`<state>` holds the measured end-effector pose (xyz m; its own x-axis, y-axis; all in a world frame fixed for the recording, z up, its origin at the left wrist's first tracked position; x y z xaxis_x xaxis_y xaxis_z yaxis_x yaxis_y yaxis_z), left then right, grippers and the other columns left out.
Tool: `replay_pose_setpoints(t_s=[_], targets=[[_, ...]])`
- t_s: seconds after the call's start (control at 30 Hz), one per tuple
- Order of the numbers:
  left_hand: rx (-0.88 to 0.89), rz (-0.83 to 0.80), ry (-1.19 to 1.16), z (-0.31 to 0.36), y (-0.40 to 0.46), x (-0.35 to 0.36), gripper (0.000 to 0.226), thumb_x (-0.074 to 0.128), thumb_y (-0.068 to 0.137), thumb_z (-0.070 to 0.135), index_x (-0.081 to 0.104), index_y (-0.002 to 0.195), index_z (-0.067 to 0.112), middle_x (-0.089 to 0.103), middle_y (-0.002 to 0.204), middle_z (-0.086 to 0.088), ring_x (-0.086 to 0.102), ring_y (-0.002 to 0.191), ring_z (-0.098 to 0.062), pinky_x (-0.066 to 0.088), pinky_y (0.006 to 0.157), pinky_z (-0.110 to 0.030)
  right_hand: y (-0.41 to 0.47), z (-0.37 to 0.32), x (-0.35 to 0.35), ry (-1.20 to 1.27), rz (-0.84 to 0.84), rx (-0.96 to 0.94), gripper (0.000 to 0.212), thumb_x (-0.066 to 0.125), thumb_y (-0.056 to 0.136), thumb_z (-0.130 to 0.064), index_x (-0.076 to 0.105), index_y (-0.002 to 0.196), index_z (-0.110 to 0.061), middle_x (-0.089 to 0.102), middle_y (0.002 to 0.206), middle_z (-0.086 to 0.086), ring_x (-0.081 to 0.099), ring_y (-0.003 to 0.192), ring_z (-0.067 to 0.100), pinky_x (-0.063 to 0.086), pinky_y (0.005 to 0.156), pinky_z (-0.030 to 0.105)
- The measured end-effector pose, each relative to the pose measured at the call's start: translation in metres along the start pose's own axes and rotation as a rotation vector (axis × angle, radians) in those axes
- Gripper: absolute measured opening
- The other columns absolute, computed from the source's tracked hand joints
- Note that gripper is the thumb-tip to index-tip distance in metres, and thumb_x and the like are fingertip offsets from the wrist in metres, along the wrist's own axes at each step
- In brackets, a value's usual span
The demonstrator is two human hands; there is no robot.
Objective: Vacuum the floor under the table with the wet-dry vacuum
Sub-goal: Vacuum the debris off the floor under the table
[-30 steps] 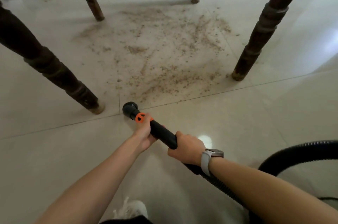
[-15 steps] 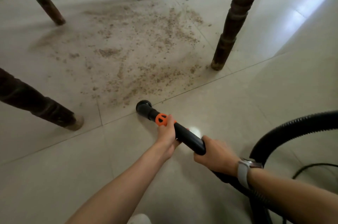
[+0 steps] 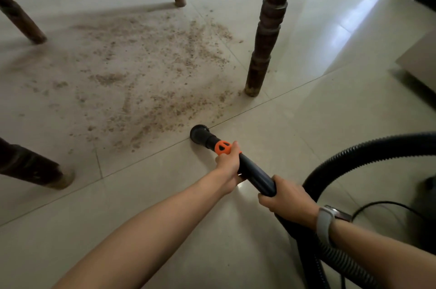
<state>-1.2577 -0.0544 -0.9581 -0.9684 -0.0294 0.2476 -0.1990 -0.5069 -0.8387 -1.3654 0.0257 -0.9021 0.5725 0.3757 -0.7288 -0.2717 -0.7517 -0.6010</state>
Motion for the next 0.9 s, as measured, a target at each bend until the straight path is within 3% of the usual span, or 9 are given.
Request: replay_pose_setpoints(t_s=[0.2, 0.33, 0.5, 0.7, 0.9], targets=[[-0.029, -0.038, 0.199, 0.009, 0.006, 0.023, 0.042, 0.052, 0.094, 0.031, 0.036, 0.127, 0.01, 0.052, 0.129, -0.018, 0.056, 0.109, -0.032, 0.05, 0.079, -0.044, 0.008, 0.012, 0.008, 0.195, 0.042, 0.064, 0.032, 0.059, 0.078, -0.045, 0.051, 0.099, -0.022, 0.066, 0.085, 0.0, 0.066, 0.079, 0.019, 0.056, 0.078, 0.04], [0.024, -0.079, 0.352, 0.005, 0.009, 0.047, 0.05, 0.049, 0.095, 0.038, 0.034, 0.133, 0.007, 0.05, 0.129, -0.015, 0.055, 0.111, -0.03, 0.049, 0.075, -0.037, 0.006, 0.034, 0.005, 0.295, 0.083, 0.132, 0.032, 0.059, 0.078, -0.046, 0.05, 0.099, -0.022, 0.066, 0.085, 0.001, 0.066, 0.08, 0.021, 0.056, 0.078, 0.04], [0.043, -0.132, 0.494, -0.02, 0.003, 0.073, 0.054, 0.044, 0.096, 0.044, 0.034, 0.133, 0.006, 0.051, 0.122, -0.012, 0.053, 0.099, -0.023, 0.048, 0.06, -0.028, -0.017, 0.063, 0.009, 0.392, 0.1, 0.217, 0.032, 0.062, 0.082, -0.041, 0.048, 0.103, -0.022, 0.065, 0.085, 0.002, 0.065, 0.077, 0.018, 0.057, 0.075, 0.037], [0.05, -0.268, 0.662, -0.045, -0.012, 0.102, 0.053, 0.041, 0.096, 0.047, 0.038, 0.131, 0.007, 0.051, 0.111, -0.007, 0.053, 0.097, -0.02, 0.047, 0.059, -0.024, -0.049, 0.09, 0.005, 0.394, 0.145, 0.323, 0.029, 0.059, 0.084, -0.04, 0.045, 0.103, -0.023, 0.063, 0.086, 0.0, 0.063, 0.075, 0.015, 0.052, 0.063, 0.026], [0.075, -0.391, 0.695, -0.063, -0.036, 0.147, 0.024, 0.041, 0.098, 0.042, 0.044, 0.098, 0.018, 0.052, 0.083, 0.001, 0.051, 0.072, -0.009, 0.042, 0.056, -0.021, -0.07, 0.112, -0.007, 0.396, 0.235, 0.466, 0.03, 0.057, 0.086, -0.04, 0.045, 0.101, -0.018, 0.058, 0.083, 0.001, 0.057, 0.071, 0.019, 0.04, 0.054, 0.025]])
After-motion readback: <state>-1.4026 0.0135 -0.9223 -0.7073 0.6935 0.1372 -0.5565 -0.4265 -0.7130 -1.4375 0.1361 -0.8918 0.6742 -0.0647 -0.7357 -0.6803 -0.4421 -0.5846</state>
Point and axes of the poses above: each hand's wrist, its own y-axis towards the middle knuckle, its own x-axis out of the palm, z = x × y, the point moved 10 cm from there along y, towards the middle knuckle
